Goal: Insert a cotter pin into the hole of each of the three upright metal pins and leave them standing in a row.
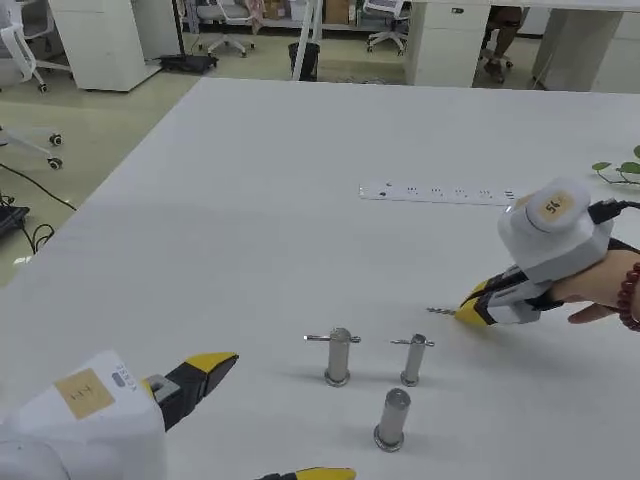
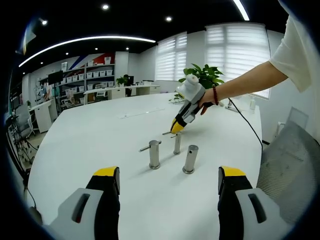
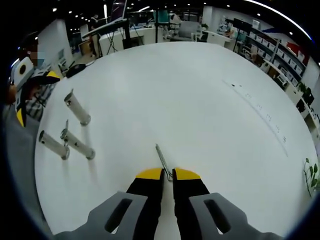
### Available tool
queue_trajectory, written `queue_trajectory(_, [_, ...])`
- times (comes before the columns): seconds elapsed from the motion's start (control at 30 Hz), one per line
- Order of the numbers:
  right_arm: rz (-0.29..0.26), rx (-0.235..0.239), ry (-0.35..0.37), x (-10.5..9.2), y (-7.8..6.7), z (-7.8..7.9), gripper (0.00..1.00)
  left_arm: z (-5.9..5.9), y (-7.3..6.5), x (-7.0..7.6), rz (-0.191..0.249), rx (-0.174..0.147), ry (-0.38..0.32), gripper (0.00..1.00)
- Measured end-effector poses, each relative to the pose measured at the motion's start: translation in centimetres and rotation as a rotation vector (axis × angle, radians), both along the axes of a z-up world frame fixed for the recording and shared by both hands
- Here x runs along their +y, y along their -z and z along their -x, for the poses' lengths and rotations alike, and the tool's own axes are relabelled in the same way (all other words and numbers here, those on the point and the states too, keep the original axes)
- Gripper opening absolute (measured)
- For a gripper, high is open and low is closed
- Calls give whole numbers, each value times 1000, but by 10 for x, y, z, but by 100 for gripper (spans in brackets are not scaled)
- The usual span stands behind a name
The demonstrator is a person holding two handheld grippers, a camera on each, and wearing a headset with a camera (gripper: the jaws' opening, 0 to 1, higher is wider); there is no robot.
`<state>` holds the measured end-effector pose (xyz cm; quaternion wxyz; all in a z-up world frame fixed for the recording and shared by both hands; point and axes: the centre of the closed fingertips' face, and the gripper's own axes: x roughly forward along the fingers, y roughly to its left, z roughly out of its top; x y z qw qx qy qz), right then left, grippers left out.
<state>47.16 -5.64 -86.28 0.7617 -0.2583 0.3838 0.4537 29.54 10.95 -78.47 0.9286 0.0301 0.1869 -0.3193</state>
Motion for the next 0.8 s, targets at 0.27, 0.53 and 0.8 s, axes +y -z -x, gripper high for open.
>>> queue_trajectory(0.27, [80, -12, -77, 1, 2, 2, 5, 2, 0, 2, -3, 4, -1, 79])
queue_trajectory(0.53, [128, -37, -122, 2, 2, 3, 3, 3, 1, 2, -10, 9, 4, 78])
queue_trajectory(0.8, [148, -66, -128, 3, 0, 1, 2, 0, 0, 2, -16, 9, 4, 77])
